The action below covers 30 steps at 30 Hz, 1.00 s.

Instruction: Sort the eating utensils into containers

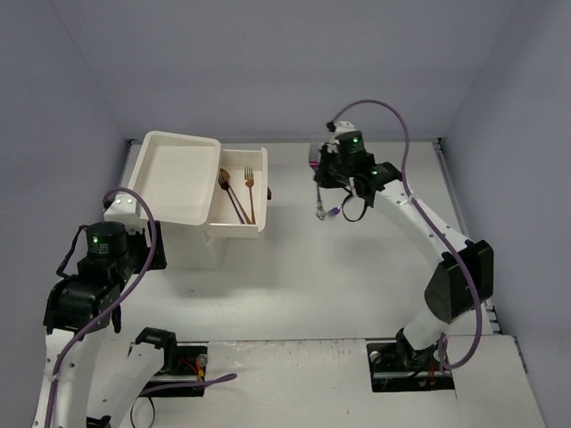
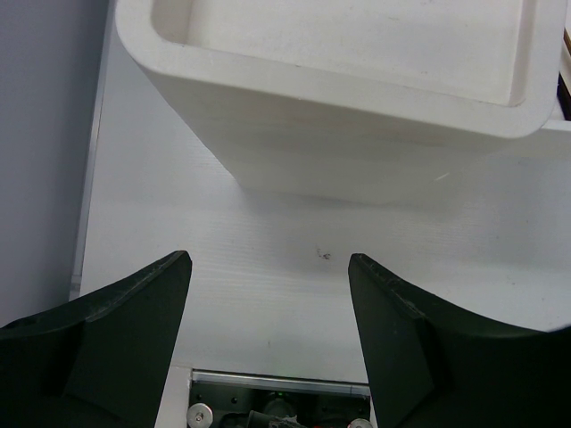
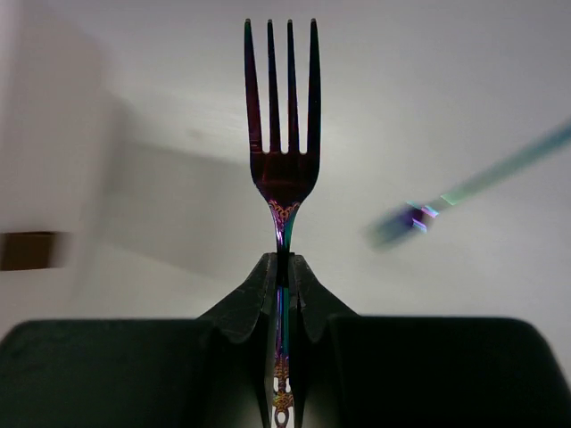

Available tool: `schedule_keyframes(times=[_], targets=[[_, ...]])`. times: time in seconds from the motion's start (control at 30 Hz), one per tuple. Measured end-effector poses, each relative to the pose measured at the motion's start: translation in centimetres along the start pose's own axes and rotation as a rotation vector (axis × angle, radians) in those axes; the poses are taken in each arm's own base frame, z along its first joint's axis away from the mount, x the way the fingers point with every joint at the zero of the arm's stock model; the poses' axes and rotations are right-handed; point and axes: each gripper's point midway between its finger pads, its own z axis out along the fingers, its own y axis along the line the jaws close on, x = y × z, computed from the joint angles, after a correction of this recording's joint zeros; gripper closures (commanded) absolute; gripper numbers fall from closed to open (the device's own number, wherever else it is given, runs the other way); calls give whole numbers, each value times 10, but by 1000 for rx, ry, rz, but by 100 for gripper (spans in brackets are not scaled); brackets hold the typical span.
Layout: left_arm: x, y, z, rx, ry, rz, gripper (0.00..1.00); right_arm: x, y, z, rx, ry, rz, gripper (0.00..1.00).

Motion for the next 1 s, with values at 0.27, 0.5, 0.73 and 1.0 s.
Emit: schedule_keyframes(times=[0.27,0.5,0.73,1.0], targets=[[0,1,0,-5,0,-4,32,-88,194,-64,-388,-237,26,100],[0,0,1,-5,6,-6,32,-77,253,-5,-443,-191,84,86],[0,0,2,-5,7,-6,32,-20,247,54,-366,-44,66,54],[0,-1,2,-4,11,-5,32,-57,199,13,-324,-146,-7,46]])
